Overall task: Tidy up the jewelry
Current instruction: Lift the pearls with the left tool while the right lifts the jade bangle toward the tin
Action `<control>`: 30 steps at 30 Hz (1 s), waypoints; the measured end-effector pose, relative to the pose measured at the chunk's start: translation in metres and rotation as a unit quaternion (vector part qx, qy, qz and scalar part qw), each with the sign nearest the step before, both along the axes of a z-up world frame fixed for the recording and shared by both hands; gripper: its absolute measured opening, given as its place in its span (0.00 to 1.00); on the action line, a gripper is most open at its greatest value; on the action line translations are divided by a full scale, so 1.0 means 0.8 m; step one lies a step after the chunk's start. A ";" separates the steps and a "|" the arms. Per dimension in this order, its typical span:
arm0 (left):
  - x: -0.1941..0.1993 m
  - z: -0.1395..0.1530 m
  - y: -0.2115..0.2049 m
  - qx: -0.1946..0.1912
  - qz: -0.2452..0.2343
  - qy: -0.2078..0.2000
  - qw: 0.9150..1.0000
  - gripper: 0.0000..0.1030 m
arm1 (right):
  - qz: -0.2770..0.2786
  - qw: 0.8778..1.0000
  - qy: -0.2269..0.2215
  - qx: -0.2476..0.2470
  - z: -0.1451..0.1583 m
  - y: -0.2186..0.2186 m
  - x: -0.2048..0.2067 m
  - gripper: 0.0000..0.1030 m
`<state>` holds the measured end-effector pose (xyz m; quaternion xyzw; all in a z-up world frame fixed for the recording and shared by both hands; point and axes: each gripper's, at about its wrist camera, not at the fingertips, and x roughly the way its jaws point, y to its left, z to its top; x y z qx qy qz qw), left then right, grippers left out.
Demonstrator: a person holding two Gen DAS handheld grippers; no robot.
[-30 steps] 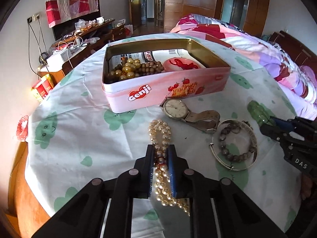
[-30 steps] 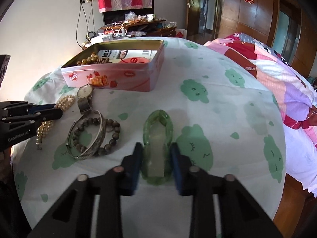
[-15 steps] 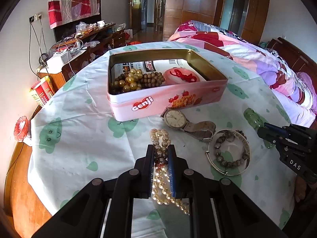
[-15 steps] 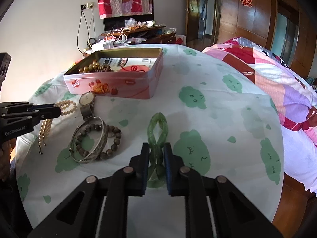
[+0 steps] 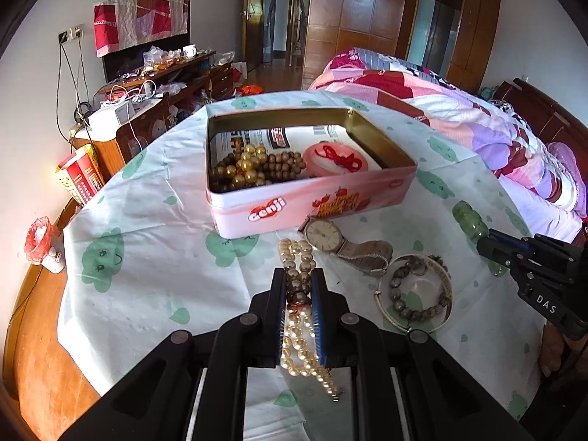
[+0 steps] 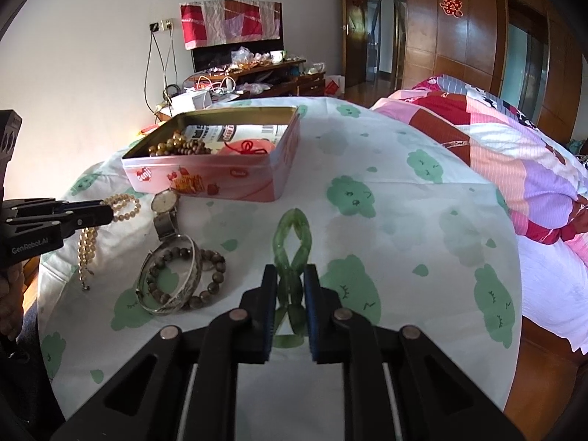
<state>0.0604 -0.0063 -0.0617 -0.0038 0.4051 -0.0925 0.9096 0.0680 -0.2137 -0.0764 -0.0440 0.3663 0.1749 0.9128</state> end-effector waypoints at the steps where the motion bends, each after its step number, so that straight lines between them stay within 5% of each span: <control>1: -0.001 0.002 0.000 0.000 0.000 -0.003 1.000 0.12 | 0.000 1.000 -0.001 0.001 0.001 0.000 0.000 0.16; 30: -0.011 0.020 -0.001 0.008 0.024 -0.056 0.998 0.12 | 0.004 0.999 -0.052 0.009 0.019 0.003 -0.013 0.16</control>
